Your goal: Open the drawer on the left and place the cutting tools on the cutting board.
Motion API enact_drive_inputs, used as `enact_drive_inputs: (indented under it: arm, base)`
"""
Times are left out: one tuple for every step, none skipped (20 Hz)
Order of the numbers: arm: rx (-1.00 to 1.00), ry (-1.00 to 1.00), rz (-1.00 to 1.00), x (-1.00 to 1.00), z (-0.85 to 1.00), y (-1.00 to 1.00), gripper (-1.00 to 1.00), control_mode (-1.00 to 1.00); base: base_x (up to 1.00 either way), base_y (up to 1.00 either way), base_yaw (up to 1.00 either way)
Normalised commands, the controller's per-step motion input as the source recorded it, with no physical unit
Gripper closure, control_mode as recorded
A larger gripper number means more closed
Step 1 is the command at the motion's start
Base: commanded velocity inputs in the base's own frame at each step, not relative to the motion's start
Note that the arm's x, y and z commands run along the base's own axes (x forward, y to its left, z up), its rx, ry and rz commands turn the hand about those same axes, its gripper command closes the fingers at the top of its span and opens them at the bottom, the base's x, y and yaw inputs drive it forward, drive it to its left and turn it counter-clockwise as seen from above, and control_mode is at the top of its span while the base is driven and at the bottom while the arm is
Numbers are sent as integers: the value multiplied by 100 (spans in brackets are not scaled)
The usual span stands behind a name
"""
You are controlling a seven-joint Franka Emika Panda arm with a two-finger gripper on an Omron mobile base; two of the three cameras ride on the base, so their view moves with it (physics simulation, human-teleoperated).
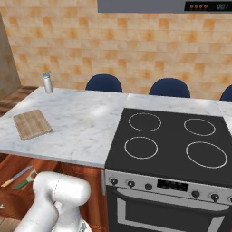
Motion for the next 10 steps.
enact_drive_inputs:
  arm:
    - [0,0,0,-100,-9,0,100,-100]
    - [0,0,0,-99,-9,0,-100,-100]
    - [0,1,1,-79,-14,0,-100,-100]
    - [0,0,1,-90,-7,0,-100,-100]
    - [0,0,0,-100,0,-1,-100,-100]
    - [0,0,0,-100,0,0,-100,-100]
    - [0,0,0,-100,0,0,-100,-100]
    - [0,-1,0,-100,4,0,-100,-100]
    - [2,-3,0,-100,14,0,-100,-100]
    - [7,-3,-4,-100,20,-8,-100,-100]
  base:
    - [0,0,0]
    - [0,0,0]
    - [0,0,0]
    - [0,0,0]
    - [0,0,0]
    - [0,0,0]
    - [0,0,0]
    - [0,0,0]
    - [0,0,0]
    - [0,0,0]
